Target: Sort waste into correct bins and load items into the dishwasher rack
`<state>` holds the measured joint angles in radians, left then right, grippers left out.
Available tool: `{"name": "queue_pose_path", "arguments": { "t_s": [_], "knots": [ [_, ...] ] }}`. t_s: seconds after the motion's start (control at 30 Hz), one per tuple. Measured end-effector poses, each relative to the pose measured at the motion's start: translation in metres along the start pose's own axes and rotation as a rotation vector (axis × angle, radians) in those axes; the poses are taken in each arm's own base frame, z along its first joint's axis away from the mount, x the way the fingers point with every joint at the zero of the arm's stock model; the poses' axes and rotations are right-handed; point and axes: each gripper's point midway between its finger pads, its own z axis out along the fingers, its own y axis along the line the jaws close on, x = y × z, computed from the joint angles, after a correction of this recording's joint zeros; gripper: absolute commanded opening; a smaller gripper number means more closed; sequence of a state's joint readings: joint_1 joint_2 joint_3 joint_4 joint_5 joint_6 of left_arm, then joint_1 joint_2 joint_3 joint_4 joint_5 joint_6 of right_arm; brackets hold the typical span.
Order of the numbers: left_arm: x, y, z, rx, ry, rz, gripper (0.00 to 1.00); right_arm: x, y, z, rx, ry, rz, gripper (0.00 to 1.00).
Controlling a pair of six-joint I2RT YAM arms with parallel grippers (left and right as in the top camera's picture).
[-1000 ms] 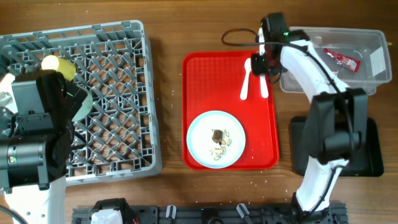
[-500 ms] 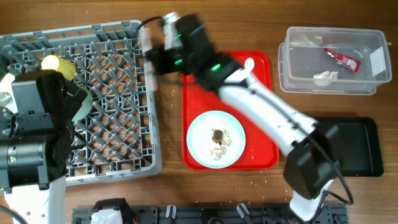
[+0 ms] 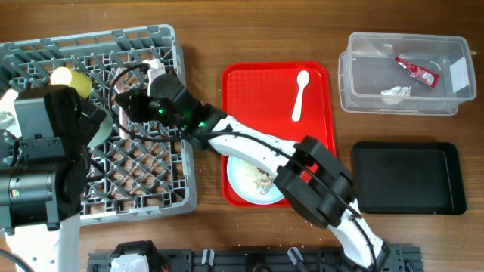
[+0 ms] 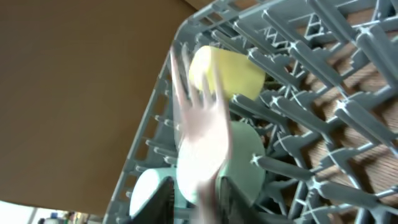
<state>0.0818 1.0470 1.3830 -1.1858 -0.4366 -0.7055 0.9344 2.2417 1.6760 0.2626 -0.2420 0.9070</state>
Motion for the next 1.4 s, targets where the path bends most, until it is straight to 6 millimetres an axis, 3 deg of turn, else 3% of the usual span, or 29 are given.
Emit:
{"name": "queue_pose_path", "arguments": {
  "t_s": [0.03, 0.1, 0.17, 0.3, 0.4, 0.43, 0.47, 0.53, 0.63, 0.7, 0.77, 0.83, 0.93, 1.1, 1.27, 1.4],
  "knots": [
    [0.000, 0.000, 0.000, 0.000, 0.000, 0.000, 1.00, 0.001, -0.001, 0.000, 0.000, 0.002, -0.003, 0.47],
    [0.000, 0.000, 0.000, 0.000, 0.000, 0.000, 1.00, 0.000, 0.001, 0.000, -0.008, 0.002, -0.014, 0.71],
    [0.000, 0.000, 0.000, 0.000, 0.000, 0.000, 1.00, 0.001, 0.002, 0.000, -0.013, 0.009, -0.030, 0.79],
    [0.000, 0.000, 0.000, 0.000, 0.000, 0.000, 1.00, 0.003, -0.002, -0.001, -0.018, 0.038, -0.068, 0.83],
    [0.000, 0.000, 0.000, 0.000, 0.000, 0.000, 1.00, -0.001, -0.020, -0.009, 0.038, 0.073, -0.092, 0.87],
    [0.000, 0.000, 0.000, 0.000, 0.000, 0.000, 1.00, -0.015, -0.032, -0.021, 0.087, 0.075, -0.088, 0.89],
    [0.000, 0.000, 0.000, 0.001, -0.001, 0.000, 1.00, -0.028, -0.048, -0.046, 0.190, 0.096, -0.087, 0.90],
    [0.000, 0.000, 0.000, 0.000, 0.000, -0.001, 1.00, -0.067, -0.057, -0.091, 0.299, 0.054, -0.106, 0.89],
    [0.000, 0.000, 0.000, 0.000, 0.000, 0.000, 1.00, -0.142, -0.061, -0.202, 0.488, -0.076, -0.095, 0.88],
    [0.000, 0.000, 0.000, 0.000, 0.000, 0.000, 1.00, -0.172, -0.070, -0.265, 0.588, -0.144, -0.066, 0.88],
    [0.000, 0.000, 0.000, 0.000, 0.000, 0.000, 1.00, -0.183, -0.097, -0.324, 0.730, -0.173, 0.003, 0.89],
    [0.000, 0.000, 0.000, 0.000, 0.000, 0.000, 1.00, -0.180, -0.128, -0.348, 0.842, -0.164, 0.061, 0.87],
    [0.000, 0.000, 0.000, 0.000, 0.000, 0.000, 1.00, -0.164, -0.186, -0.360, 1.001, -0.123, 0.122, 0.74],
    [0.000, 0.000, 0.000, 0.000, 0.000, 0.000, 1.00, -0.121, -0.271, -0.344, 1.153, -0.006, 0.186, 0.48],
    [0.000, 0.000, 0.000, 0.000, 0.000, 0.000, 1.00, -0.085, -0.326, -0.327, 1.230, 0.081, 0.275, 0.47],
    [0.000, 0.000, 0.000, 0.000, 0.000, 0.000, 1.00, -0.069, -0.346, -0.317, 1.239, 0.120, 0.299, 0.47]
  ]
}}
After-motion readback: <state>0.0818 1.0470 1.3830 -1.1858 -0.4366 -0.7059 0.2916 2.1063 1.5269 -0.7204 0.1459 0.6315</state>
